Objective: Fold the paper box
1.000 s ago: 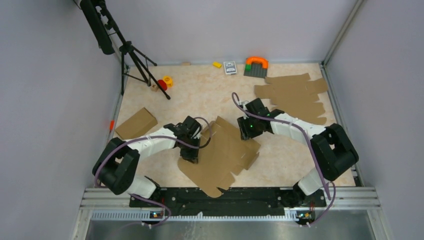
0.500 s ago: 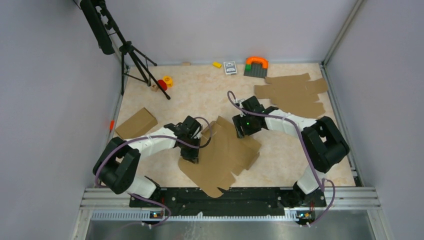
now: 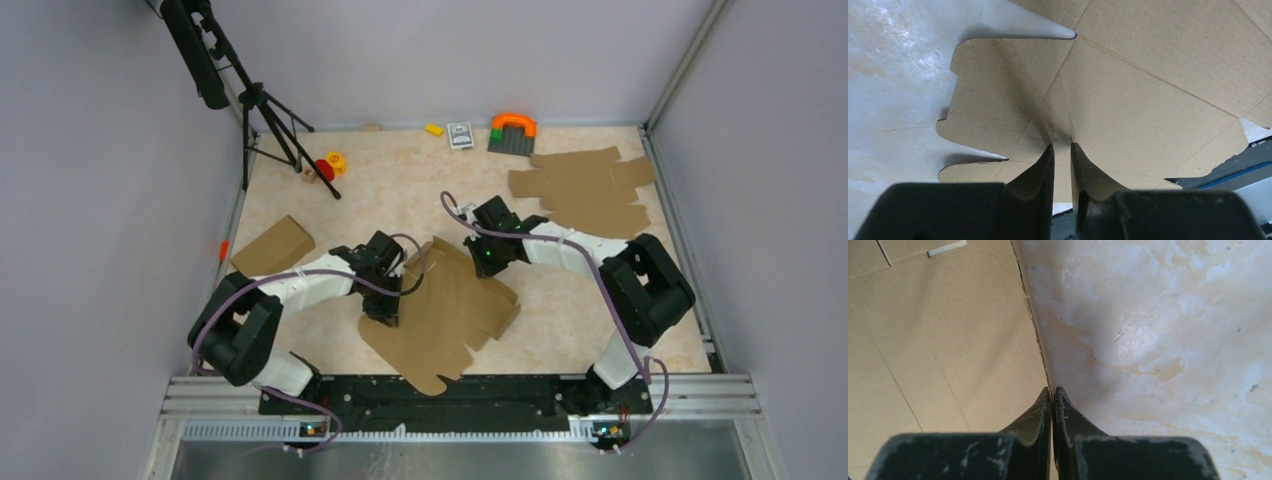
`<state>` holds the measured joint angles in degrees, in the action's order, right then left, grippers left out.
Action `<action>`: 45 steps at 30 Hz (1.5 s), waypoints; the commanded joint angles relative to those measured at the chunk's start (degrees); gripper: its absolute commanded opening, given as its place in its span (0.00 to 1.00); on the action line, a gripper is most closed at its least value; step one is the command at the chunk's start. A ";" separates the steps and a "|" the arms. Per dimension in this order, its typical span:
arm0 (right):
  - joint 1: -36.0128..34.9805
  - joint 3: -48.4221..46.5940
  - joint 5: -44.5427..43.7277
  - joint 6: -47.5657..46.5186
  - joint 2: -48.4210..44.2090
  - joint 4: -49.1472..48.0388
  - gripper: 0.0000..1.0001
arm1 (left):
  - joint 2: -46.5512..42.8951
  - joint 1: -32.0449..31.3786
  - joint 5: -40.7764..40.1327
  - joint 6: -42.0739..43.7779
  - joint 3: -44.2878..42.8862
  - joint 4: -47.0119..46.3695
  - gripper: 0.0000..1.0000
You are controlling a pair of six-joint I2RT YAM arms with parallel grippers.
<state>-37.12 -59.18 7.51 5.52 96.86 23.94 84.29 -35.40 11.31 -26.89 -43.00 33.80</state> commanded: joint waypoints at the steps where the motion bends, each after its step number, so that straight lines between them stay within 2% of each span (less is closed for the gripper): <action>1: -1.64 -2.19 -8.12 0.43 -3.53 -0.67 0.00 | -0.77 -0.38 -2.62 1.93 -2.05 -1.82 0.21; 4: -1.64 -1.12 -14.40 1.58 -7.33 -2.79 0.00 | -7.27 0.46 -3.07 2.87 -4.78 -0.21 0.28; 8: -1.44 1.17 -18.90 2.62 -13.90 -6.65 0.00 | -16.91 2.94 -2.76 2.46 -4.99 -1.98 0.51; 14: -1.28 6.92 -19.83 1.87 -26.35 -14.14 0.00 | -28.75 8.98 -1.78 1.15 1.17 -7.91 0.76; 20: -0.86 9.75 -20.75 3.47 -37.27 -16.94 0.00 | -36.78 14.51 1.70 -0.02 6.43 -15.48 0.87; 25: 1.54 8.50 -17.41 5.80 -43.96 -14.09 0.00 | -42.14 17.20 8.25 -2.00 9.65 -24.42 0.95; 28: 3.19 7.52 -12.02 6.50 -46.41 -11.71 0.00 | -43.27 17.95 10.27 -3.43 10.34 -27.59 0.98; 34: 4.60 4.32 -5.68 7.83 -51.73 -6.96 0.00 | -41.31 19.01 15.71 -5.87 11.71 -36.14 0.99; 45: 4.60 -12.12 -1.46 7.85 -53.39 2.55 0.00 | -36.82 22.20 24.04 -14.12 12.70 -52.57 0.99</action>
<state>-32.86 -64.71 3.33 12.71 44.07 24.16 46.85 -14.35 30.41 -36.40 -30.57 -7.75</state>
